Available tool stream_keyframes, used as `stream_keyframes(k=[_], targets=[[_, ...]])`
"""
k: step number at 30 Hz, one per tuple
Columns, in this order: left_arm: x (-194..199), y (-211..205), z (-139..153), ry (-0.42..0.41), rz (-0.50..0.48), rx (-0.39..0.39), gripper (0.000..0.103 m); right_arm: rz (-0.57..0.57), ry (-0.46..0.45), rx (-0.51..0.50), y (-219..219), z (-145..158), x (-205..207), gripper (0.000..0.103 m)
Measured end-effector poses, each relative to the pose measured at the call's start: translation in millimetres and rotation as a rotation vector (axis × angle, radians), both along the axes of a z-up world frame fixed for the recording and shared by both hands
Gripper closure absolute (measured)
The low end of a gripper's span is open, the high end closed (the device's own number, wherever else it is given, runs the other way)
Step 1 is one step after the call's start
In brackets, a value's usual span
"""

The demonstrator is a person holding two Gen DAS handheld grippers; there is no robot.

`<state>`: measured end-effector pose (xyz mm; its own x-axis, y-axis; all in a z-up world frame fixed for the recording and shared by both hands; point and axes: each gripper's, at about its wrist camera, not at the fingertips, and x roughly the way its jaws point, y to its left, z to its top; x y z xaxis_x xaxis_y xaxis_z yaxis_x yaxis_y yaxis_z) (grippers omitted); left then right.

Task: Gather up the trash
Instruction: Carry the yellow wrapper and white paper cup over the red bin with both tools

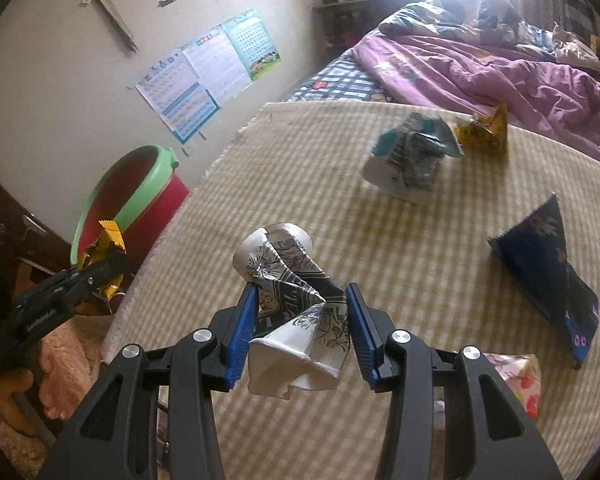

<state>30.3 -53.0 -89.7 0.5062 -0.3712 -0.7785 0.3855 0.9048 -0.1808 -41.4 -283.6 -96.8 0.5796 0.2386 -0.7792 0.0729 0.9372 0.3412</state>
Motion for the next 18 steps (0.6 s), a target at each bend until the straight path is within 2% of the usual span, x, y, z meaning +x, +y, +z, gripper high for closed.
stream_keyframes(k=[12,18], targets=[[13.7,34.2,22.2,-0.087,0.137,0.008,0.073,0.034,-0.066,0.018,15.3,22.0,12.2,0.059],[19.5,50.6,25.3,-0.096,0.188,0.0,0.073,0.067,-0.097,0.016,30.4,34.2,25.6,0.059]])
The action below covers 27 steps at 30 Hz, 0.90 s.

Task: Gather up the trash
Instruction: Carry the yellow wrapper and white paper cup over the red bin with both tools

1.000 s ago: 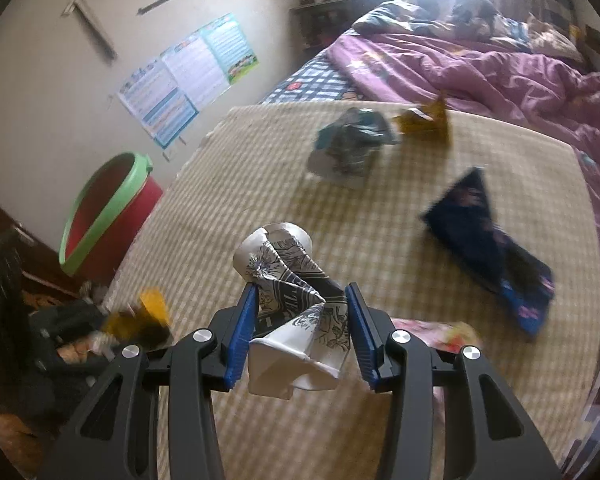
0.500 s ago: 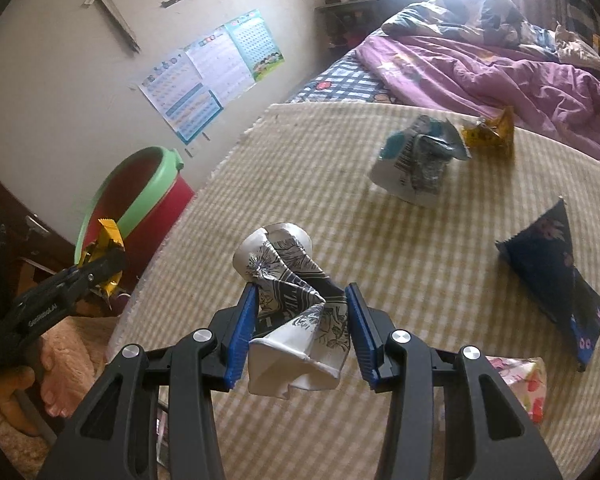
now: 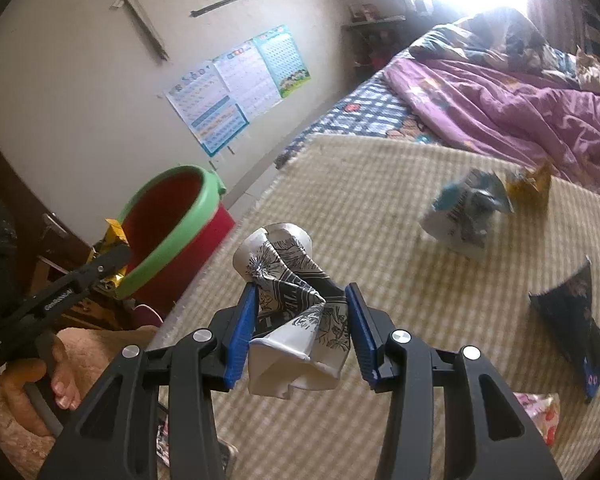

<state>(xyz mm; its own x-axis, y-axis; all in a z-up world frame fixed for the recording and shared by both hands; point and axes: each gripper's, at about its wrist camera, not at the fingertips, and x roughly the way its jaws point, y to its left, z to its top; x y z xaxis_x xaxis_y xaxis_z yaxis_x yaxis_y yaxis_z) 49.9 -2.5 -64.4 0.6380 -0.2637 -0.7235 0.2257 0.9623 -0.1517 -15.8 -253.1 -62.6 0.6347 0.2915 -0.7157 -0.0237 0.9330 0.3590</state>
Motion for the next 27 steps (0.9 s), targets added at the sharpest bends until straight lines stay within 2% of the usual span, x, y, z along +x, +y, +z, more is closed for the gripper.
stream_keyframes(k=[18,27], targets=[[8.8,25.2,-2.1,-0.017,0.107,-0.007,0.073,0.083,-0.043,0.019,37.3,14.1,25.7,0.059],[12.0,29.2,-3.6,-0.013,0.121,-0.004,0.073,0.104,-0.043,0.025,45.9,13.8,28.2,0.059]])
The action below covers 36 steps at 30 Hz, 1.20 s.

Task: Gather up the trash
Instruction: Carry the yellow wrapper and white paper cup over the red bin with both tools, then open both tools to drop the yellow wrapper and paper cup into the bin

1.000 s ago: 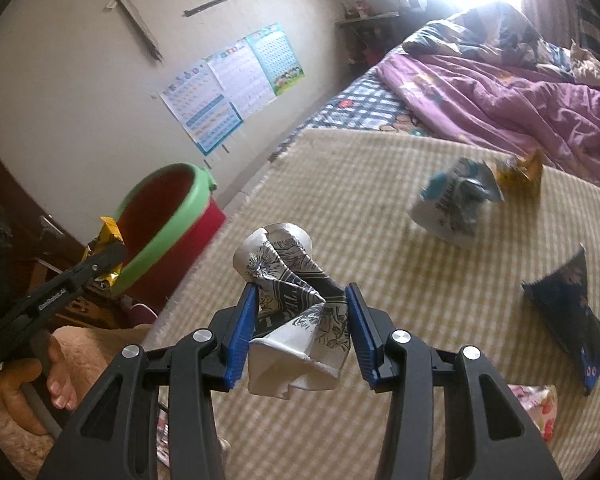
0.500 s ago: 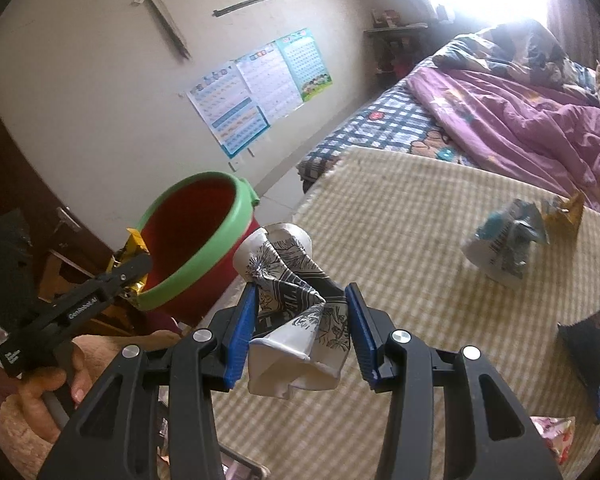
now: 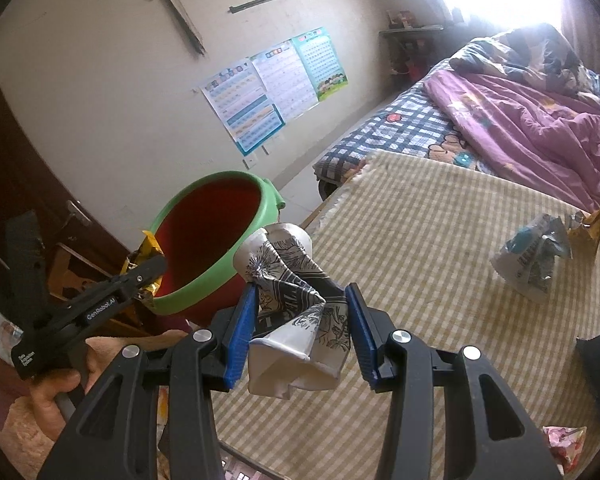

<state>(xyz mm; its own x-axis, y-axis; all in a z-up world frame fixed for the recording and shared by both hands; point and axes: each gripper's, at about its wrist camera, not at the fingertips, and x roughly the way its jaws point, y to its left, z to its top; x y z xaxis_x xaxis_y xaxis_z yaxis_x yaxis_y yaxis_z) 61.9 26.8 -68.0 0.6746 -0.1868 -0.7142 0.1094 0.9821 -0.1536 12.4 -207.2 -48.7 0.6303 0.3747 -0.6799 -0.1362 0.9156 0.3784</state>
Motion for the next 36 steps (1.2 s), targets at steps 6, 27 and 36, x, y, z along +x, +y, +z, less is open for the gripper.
stream_keyframes(k=[6,27,36], targets=[[1.5,5.1,-1.6,0.0,0.015,0.005,0.073,0.013,-0.001,0.0,5.7,1.0,2.5,0.059],[9.2,22.8,-1.6,0.003,0.083,0.025,0.073,0.079,-0.025,0.029,34.3,11.9,39.0,0.058],[20.8,32.6,-1.0,0.003,0.114,0.038,0.073,0.121,-0.043,0.031,59.9,14.3,60.7,0.058]])
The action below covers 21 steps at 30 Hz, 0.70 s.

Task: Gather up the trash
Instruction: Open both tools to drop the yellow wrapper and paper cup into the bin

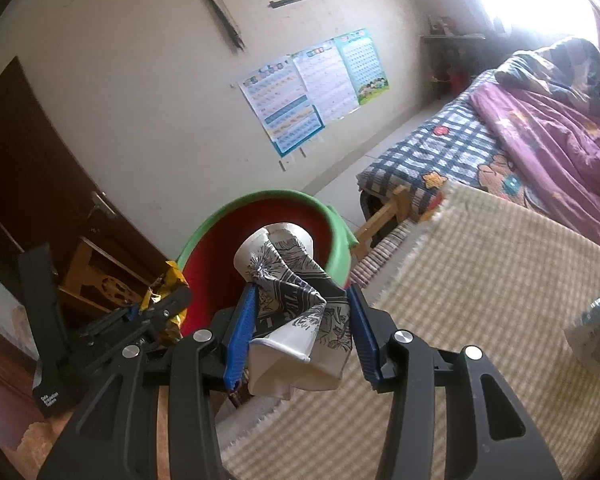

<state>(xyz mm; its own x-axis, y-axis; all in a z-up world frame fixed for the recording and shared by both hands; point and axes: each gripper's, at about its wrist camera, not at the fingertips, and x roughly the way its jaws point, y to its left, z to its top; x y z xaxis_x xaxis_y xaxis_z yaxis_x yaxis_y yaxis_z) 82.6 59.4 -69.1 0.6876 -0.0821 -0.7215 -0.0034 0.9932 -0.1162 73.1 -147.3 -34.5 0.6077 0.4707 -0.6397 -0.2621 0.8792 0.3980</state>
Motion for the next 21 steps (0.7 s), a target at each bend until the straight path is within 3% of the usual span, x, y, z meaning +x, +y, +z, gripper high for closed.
stream_keyframes(k=[21], targets=[[8.3,4.8,-15.2,0.043,0.003,0.005,0.073,0.031,0.022,-0.017,18.7,-15.7,23.2,0.058]])
